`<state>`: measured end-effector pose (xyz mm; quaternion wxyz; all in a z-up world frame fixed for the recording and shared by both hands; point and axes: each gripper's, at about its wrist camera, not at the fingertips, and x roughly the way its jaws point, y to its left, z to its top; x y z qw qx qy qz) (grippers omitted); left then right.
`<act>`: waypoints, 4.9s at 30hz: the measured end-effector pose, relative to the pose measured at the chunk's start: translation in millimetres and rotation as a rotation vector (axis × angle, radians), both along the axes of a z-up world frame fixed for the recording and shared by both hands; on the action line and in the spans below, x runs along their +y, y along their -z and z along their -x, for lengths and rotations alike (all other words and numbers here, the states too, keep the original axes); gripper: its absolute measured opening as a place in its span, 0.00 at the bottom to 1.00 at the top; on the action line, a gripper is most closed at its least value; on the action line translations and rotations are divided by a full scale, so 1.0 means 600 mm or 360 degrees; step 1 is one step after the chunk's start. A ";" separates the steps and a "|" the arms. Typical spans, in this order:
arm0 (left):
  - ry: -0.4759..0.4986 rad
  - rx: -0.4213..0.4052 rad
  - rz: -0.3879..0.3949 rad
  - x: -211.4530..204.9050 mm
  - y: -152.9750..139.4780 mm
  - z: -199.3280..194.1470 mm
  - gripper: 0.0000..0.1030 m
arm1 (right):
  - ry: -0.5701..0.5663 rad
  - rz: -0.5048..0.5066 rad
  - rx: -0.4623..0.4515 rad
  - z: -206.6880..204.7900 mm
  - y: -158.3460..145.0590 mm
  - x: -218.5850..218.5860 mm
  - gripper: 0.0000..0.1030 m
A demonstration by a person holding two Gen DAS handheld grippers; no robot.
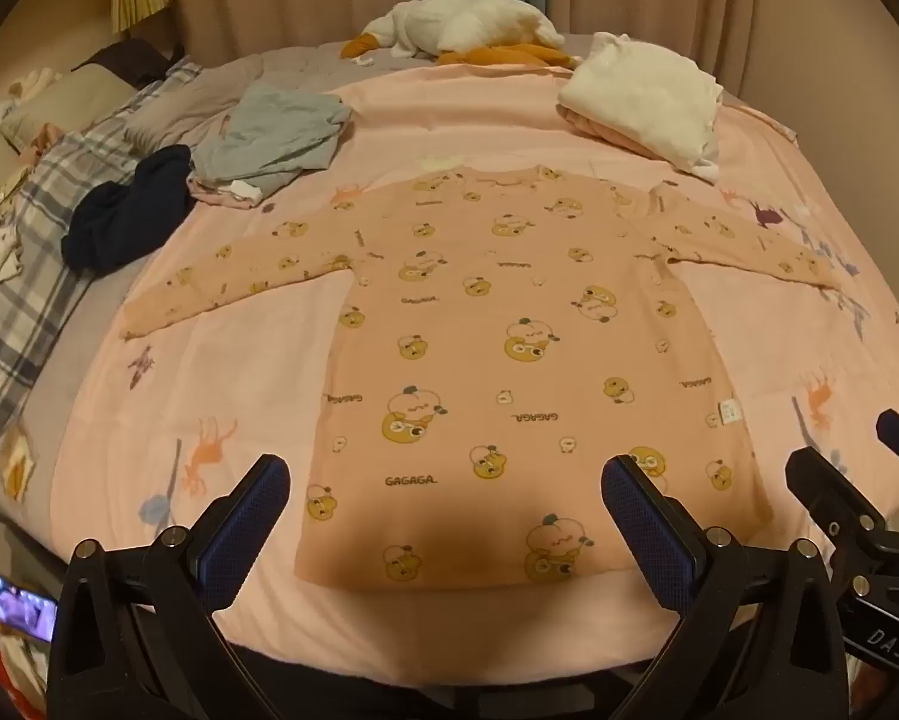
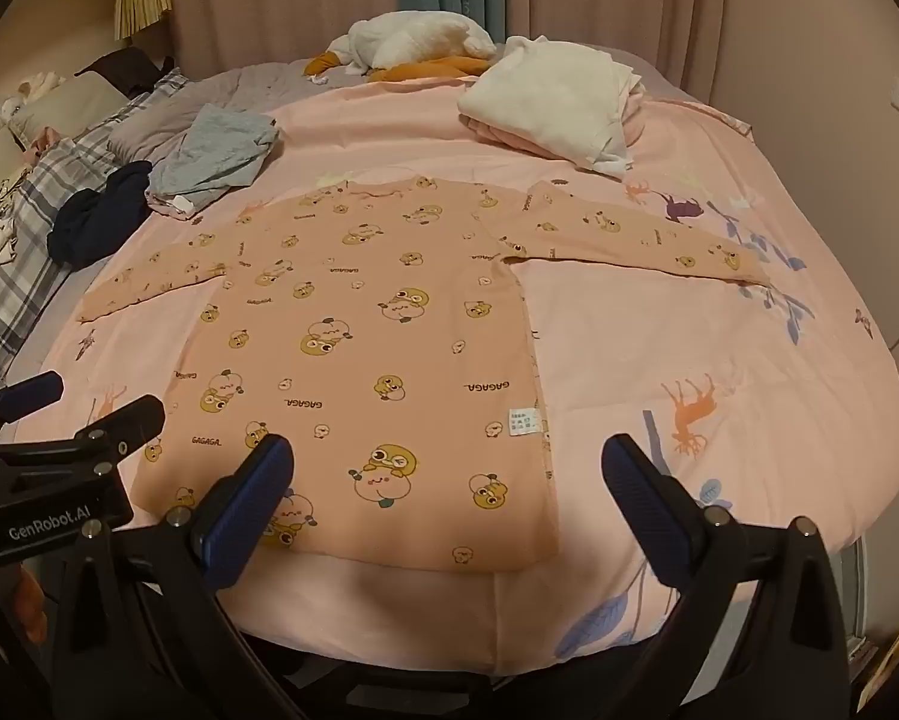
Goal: Fold small clothes
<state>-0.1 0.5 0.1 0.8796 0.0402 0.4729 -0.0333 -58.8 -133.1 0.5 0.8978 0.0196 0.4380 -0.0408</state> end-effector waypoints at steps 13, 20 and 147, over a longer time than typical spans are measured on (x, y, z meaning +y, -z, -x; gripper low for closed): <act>-0.0026 0.0001 -0.0017 -0.001 0.003 0.003 1.00 | -0.0024 -0.0004 -0.0009 -0.004 -0.014 0.015 1.00; -0.0024 0.0009 -0.0008 0.009 0.003 0.002 1.00 | -0.0035 -0.0018 -0.0010 -0.007 -0.007 0.011 1.00; -0.0069 0.0180 0.0560 -0.013 0.118 -0.248 1.00 | 0.1253 -0.1296 -0.0459 -0.263 0.221 -0.687 0.34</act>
